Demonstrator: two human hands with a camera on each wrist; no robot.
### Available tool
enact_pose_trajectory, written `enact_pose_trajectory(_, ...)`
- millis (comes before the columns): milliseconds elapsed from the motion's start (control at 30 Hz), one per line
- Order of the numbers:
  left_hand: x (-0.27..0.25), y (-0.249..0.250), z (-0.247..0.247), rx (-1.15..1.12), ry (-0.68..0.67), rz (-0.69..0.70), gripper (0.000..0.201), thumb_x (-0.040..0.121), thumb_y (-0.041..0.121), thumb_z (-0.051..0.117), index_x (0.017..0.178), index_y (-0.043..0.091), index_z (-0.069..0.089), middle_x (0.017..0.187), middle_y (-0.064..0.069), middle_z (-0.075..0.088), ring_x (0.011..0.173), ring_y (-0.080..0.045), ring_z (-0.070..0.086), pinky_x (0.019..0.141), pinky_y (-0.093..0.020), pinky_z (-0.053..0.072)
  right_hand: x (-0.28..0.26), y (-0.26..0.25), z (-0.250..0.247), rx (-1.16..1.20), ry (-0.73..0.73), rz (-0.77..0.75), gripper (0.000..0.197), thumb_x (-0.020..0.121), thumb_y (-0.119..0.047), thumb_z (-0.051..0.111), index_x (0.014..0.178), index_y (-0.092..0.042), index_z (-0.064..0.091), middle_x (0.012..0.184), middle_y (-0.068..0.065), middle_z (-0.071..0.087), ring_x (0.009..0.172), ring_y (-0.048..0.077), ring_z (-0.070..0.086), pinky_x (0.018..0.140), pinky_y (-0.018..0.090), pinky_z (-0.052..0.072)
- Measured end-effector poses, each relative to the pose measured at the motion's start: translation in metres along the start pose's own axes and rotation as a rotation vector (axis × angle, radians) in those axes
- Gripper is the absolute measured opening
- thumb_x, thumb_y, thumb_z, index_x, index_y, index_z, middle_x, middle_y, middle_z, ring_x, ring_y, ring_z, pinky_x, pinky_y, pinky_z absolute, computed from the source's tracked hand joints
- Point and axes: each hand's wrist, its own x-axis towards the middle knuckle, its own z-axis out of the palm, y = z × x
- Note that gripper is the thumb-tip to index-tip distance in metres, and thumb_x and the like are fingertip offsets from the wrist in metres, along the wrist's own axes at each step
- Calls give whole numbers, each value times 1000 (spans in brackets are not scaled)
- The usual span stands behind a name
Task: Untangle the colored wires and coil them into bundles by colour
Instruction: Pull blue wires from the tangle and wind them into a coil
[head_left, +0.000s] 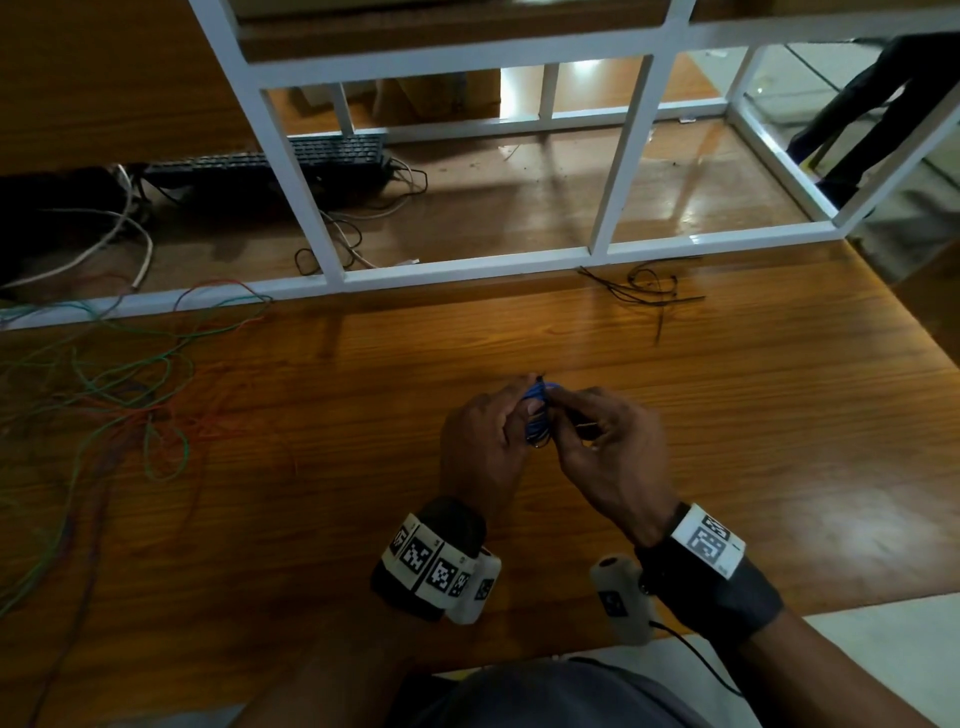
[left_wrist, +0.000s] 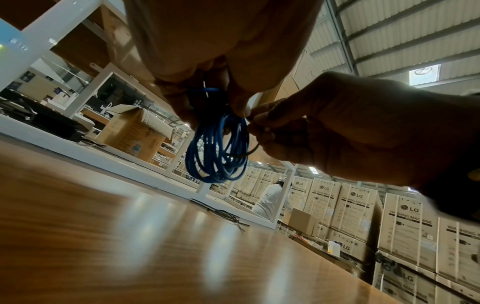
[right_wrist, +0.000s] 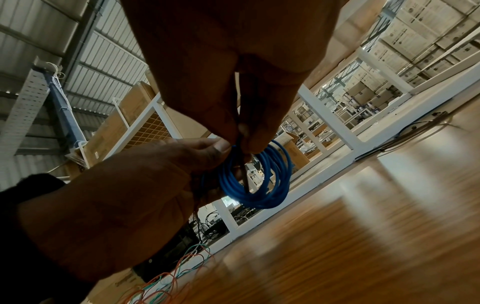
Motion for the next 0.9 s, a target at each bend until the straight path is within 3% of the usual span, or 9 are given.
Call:
enact_pose_trajectory(100,-1,-3,1,19,-17,14,43,99,35,44,133,14,61,123,-10,68,106,-23,67,84,-39,58,2,0,-1,16,-34,21,23,91,-10,71,113,-15,78,96,-4,77,74,5,70,62,28,60)
enact_pose_trajectory(167,-1,-5,1,66,-30,41,47,100,39,38,136,16,58,123,-9,68,103,-22,68,81,-31,57,4,-2,-5,38,-80,56,23,92,-11,70,113,-14,78,98,-4,78,76,0,69,64,18,58)
enact_pose_trajectory(233,-1,-8,0,110,-47,54,54,97,45,31,138,19,56,119,-10,69,95,-23,69,74,-31,56,6,-1,-9,51,-126,83,21,93,-16,71,113,-15,78,99,-6,77,78,-6,67,66,13,56)
enact_pose_trajectory(367,0,-11,-1,162,-84,72,56,96,44,29,137,19,57,112,-12,71,90,-27,69,70,-39,57,17,1,-18,67,-221,126,15,94,-34,73,103,-26,81,88,-16,76,75,-1,70,63,33,61)
enact_pose_trajectory(533,1,-15,-2,168,-118,116,48,98,39,37,135,18,59,114,-11,71,97,-27,68,74,-39,57,31,4,-30,49,-276,162,16,94,-40,73,94,-26,80,81,-14,75,70,1,71,59,38,61)
enact_pose_trajectory(667,2,-14,-4,166,-117,153,48,98,39,37,132,16,62,111,-11,72,93,-27,69,70,-39,57,33,6,-26,45,-240,145,15,95,-36,73,102,-23,77,87,-12,75,70,4,72,58,41,62)
enact_pose_trajectory(800,2,-11,-7,162,-140,186,43,97,35,43,129,15,65,106,-12,73,86,-29,69,66,-36,56,35,5,-24,10,-227,78,4,95,-23,72,92,-25,76,85,-15,73,71,3,69,60,39,60)
enact_pose_trajectory(900,3,-13,-9,164,-190,245,41,98,31,43,130,16,63,109,-12,73,88,-30,70,66,-35,56,35,5,-23,-21,-218,36,12,92,-12,68,87,-23,68,82,-12,69,71,8,65,59,45,56)
